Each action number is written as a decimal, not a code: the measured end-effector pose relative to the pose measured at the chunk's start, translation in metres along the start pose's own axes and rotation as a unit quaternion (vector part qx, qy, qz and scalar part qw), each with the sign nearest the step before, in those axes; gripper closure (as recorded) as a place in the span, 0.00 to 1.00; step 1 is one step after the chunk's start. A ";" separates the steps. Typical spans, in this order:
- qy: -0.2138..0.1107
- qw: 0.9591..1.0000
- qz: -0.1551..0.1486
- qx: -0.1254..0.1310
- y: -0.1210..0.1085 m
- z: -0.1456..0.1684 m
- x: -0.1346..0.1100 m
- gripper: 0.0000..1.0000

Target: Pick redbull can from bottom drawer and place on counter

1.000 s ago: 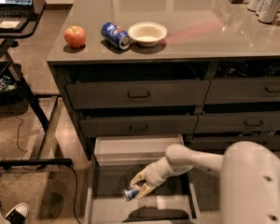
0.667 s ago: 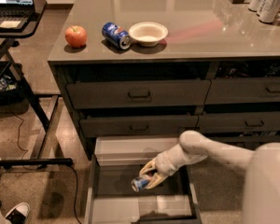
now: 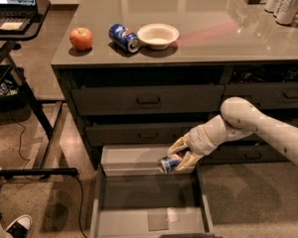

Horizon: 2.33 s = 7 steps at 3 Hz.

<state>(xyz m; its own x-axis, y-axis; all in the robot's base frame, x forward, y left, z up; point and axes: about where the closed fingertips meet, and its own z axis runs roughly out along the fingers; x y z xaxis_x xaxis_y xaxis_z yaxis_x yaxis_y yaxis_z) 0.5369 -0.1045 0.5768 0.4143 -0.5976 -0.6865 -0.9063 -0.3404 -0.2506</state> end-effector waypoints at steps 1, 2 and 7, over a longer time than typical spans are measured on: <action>0.000 1.000 0.000 0.000 0.000 0.000 0.000 1.00; -0.002 1.000 -0.007 0.004 -0.002 -0.008 -0.009 1.00; -0.020 0.974 0.117 0.194 -0.147 -0.278 -0.127 1.00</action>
Offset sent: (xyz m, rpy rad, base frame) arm -0.0009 -0.0027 0.0309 0.0161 -0.0385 0.0066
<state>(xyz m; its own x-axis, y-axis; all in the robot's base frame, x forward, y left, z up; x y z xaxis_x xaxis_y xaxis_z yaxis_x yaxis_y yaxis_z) 0.6406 -0.1806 0.8904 0.1958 -0.5952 -0.7794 -0.9419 0.1070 -0.3183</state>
